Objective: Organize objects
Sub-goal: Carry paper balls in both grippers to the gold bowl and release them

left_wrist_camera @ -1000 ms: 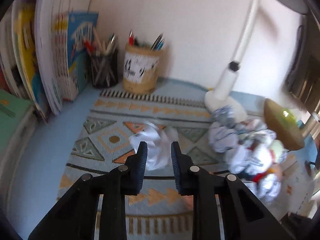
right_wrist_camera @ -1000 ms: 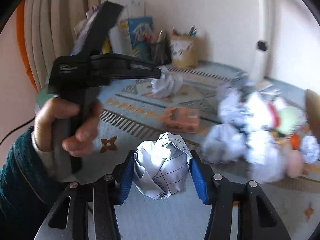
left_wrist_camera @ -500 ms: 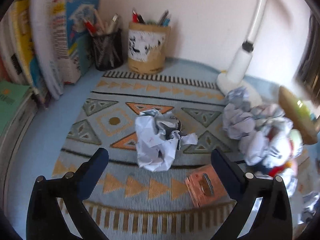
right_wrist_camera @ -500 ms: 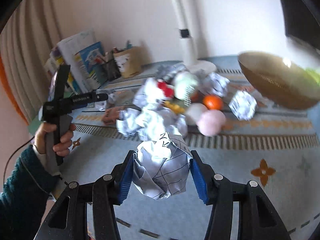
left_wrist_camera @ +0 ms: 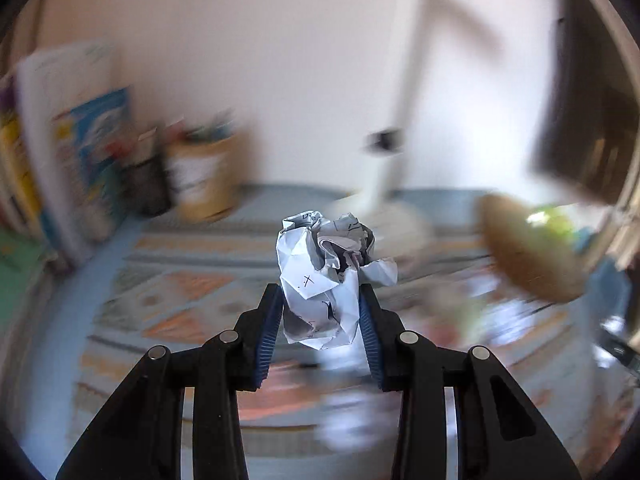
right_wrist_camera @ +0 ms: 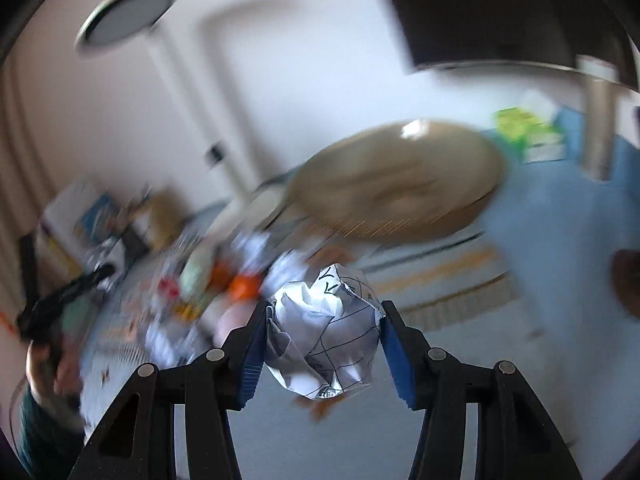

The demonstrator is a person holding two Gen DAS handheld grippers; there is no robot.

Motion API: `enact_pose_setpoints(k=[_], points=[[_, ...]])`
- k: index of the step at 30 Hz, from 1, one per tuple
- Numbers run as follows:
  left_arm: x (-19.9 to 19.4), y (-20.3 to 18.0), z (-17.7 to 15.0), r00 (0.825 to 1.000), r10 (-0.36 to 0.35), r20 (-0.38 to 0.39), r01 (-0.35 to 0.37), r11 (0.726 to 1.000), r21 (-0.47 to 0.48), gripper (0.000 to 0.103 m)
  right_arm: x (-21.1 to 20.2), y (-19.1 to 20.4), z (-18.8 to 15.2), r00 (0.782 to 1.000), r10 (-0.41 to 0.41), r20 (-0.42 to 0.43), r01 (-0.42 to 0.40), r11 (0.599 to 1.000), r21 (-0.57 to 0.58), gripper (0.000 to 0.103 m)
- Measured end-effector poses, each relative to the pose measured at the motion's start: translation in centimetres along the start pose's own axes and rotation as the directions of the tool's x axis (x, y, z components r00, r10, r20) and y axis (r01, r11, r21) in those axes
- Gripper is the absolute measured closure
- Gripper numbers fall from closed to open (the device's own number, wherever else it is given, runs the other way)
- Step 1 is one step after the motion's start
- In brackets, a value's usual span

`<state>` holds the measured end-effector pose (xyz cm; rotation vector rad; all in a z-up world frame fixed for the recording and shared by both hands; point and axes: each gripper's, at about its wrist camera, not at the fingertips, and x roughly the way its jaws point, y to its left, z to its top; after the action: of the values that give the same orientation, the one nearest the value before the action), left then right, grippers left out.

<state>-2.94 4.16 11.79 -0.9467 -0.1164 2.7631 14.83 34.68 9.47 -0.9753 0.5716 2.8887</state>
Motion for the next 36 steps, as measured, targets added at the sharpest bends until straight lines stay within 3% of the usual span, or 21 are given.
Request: enact_pose_setpoints(k=[3,4,8,13,14,16,17,18,21,24,26,29,31,33,35,36], points=[[0.7,-7.9,1.5,0.982,-0.185,-0.048,0.187,0.982,0.027,0.068,-1.8,-3.8,4.2,0.996,-0.062,0.062,0.058,0.996,0.068,0.051],[1.2,-10.7,1.8,0.975,-0.212,-0.064,0.215,0.975,0.048,0.068,-1.9,-4.6,5.2,0.995,-0.069,0.075,0.062,0.994,0.086,0.050],[3.3,-19.7,2.7,0.967,-0.239,-0.083,0.250,0.952,0.177,0.064,0.1,-6.8,9.0,0.995,-0.070,0.073,0.061,0.991,0.123,0.050],[8.1,-23.1,2.9,0.970,-0.206,-0.130,0.229,0.954,0.195,0.060,3.3,-6.8,11.5,0.993,-0.108,0.042,0.104,0.991,0.081,0.051],[9.0,-23.6,2.6,0.967,-0.202,-0.158,0.233,0.947,0.220,0.055,3.7,-6.7,11.8,0.992,-0.120,0.041,0.117,0.991,0.068,0.048],[10.0,-24.2,2.4,0.971,-0.176,-0.163,0.213,0.946,0.245,0.034,4.5,-6.5,12.5,0.989,-0.138,0.047,0.137,0.990,0.038,0.032],[10.1,-24.0,2.4,0.975,-0.170,-0.146,0.201,0.950,0.238,0.023,4.6,-6.3,12.4,0.988,-0.144,0.050,0.142,0.989,0.032,0.021],[9.9,-23.4,2.4,0.976,-0.175,-0.131,0.200,0.955,0.218,0.023,4.6,-6.4,12.4,0.987,-0.154,0.052,0.153,0.988,0.027,0.017],[8.6,-21.8,2.4,0.969,-0.206,-0.135,0.228,0.957,0.180,0.023,3.2,-6.6,12.3,0.979,-0.187,0.076,0.186,0.982,0.015,0.017],[5.0,-19.5,1.9,0.978,-0.198,-0.064,0.207,0.959,0.192,0.023,0.1,-6.2,11.3,0.966,-0.211,0.151,0.211,0.977,0.017,0.010],[2.4,-17.4,1.2,0.986,-0.168,-0.016,0.168,0.966,0.195,0.022,-1.3,-5.2,10.3,0.972,-0.175,0.158,0.176,0.984,0.005,0.009],[-1.8,-12.7,-0.4,0.992,-0.119,0.045,0.111,0.983,0.148,0.013,-2.1,-1.8,8.4,0.986,-0.103,0.130,0.112,0.992,-0.064,0.009],[-4.7,-8.8,-1.9,0.995,-0.046,0.091,0.037,0.994,0.104,0.001,-2.1,1.3,6.4,0.994,-0.032,0.108,0.046,0.991,-0.128,0.006],[-6.9,-4.3,-3.3,0.992,0.054,0.116,-0.062,0.996,0.068,0.000,-1.5,4.1,4.2,0.995,0.003,0.095,0.015,0.983,-0.185,0.000],[-7.5,-0.5,-4.6,0.981,0.164,0.104,-0.169,0.985,0.042,0.000,-0.2,6.6,1.5,0.996,0.003,0.093,0.019,0.973,-0.232,0.000],[-7.4,1.6,-5.3,0.966,0.238,0.096,-0.242,0.970,0.026,0.001,0.5,7.5,0.2,0.995,-0.010,0.097,0.034,0.969,-0.245,0.000]])
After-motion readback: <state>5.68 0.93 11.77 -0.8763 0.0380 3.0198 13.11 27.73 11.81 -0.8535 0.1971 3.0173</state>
